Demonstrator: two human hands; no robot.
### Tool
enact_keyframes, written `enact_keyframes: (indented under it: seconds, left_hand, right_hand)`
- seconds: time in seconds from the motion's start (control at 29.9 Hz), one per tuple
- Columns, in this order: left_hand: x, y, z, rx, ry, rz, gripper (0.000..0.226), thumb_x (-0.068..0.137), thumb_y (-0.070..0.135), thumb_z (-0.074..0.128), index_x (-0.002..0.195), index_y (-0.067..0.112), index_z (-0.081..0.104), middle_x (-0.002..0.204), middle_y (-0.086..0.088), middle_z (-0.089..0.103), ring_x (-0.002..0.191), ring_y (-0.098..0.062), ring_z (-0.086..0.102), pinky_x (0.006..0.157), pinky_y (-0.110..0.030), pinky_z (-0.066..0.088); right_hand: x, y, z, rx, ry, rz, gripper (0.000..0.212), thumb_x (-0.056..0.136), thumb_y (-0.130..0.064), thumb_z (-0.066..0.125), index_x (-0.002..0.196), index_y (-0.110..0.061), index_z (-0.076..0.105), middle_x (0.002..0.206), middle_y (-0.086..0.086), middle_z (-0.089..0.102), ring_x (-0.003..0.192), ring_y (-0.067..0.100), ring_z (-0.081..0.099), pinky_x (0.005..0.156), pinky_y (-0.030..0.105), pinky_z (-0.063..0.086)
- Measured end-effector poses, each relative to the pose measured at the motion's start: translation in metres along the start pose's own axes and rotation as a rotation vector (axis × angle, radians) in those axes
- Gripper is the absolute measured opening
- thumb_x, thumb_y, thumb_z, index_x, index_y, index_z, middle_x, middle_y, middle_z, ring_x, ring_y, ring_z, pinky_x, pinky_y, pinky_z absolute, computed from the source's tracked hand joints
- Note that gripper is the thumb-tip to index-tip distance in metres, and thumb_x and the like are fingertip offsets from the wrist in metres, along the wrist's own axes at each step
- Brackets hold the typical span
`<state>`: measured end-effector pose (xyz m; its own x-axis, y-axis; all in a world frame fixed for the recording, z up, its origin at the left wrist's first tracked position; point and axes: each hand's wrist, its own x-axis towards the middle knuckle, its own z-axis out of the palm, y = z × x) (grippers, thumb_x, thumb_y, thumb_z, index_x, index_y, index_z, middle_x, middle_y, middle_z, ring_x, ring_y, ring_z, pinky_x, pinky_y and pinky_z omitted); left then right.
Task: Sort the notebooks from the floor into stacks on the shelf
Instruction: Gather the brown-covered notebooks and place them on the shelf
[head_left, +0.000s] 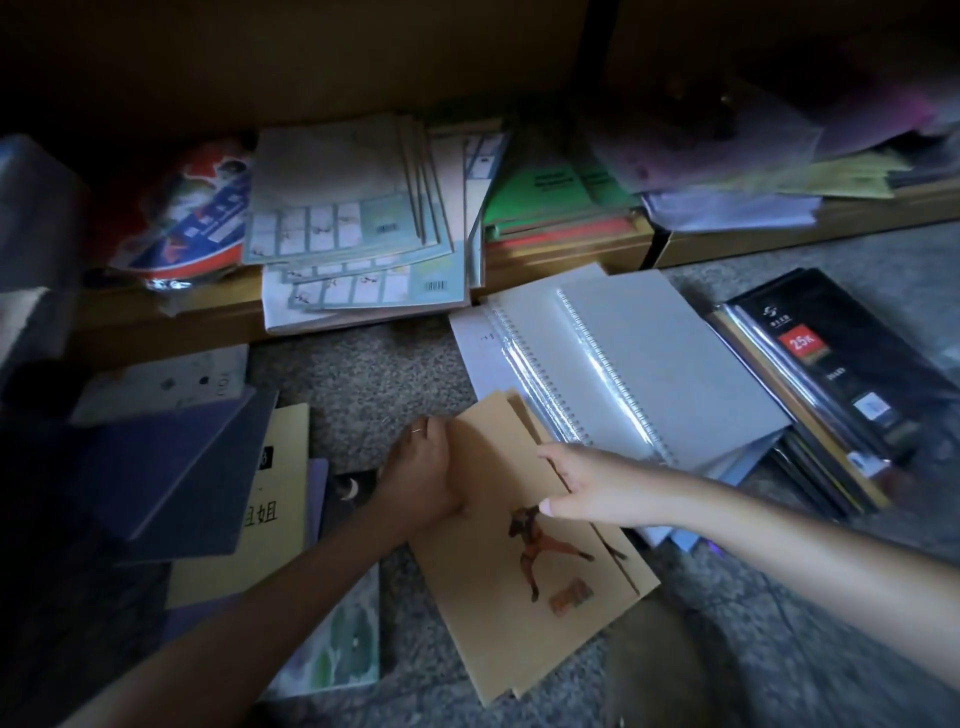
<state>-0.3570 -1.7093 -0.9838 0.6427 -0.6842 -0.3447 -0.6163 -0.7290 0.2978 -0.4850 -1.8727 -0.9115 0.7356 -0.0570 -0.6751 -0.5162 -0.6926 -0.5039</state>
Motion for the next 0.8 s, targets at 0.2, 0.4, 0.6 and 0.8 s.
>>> enact_keyframes:
  seconds: [0.2,0.4,0.6,0.8]
  left_hand:
    - [-0.004,-0.007,0.006,-0.363,0.252,0.067,0.022,0.087,0.016,0.059,0.099,0.010,0.042,0.094,-0.007,0.048,0.087,-0.031,0.052,0.071,-0.041,0.043]
    - [0.001,0.000,-0.030,-0.741,0.378,0.033,0.014,0.098,0.025,0.046,0.084,0.021,0.045,0.063,0.006,0.044,0.061,-0.010,0.043,0.059,-0.033,0.033]
    - [0.010,0.001,-0.124,-0.868,0.621,0.084,0.012,0.097,0.019,0.048,0.084,0.017,0.046,0.068,0.008,0.044,0.064,-0.005,0.039,0.060,-0.027,0.031]
    - [-0.004,0.012,-0.178,-0.790,0.839,0.216,0.005,0.095,0.013,0.050,0.091,0.010,0.050,0.076,0.008,0.048,0.068,0.000,0.042,0.062,-0.017,0.033]
  right_hand:
    - [0.001,-0.002,0.003,0.033,0.102,-0.041,0.078,0.090,-0.034,0.056,0.149,-0.021,0.007,0.157,0.000,0.014,0.139,0.014,0.027,0.108,0.026,0.029]
    - [-0.002,0.001,-0.007,0.111,0.171,-0.048,0.057,0.087,-0.035,0.060,0.134,-0.013,0.036,0.136,0.001,0.046,0.126,0.018,0.045,0.099,0.027,0.039]
    - [-0.010,-0.001,-0.041,0.292,0.167,-0.212,0.044,0.081,-0.038,0.065,0.094,0.004,0.061,0.085,0.011,0.067,0.076,0.015,0.058,0.069,0.036,0.048]
    - [-0.020,-0.016,-0.075,0.293,0.562,-0.379,0.021,0.089,-0.014,0.061,0.100,-0.032,0.060,0.094,-0.009,0.072,0.086,0.006,0.068,0.078,0.025,0.054]
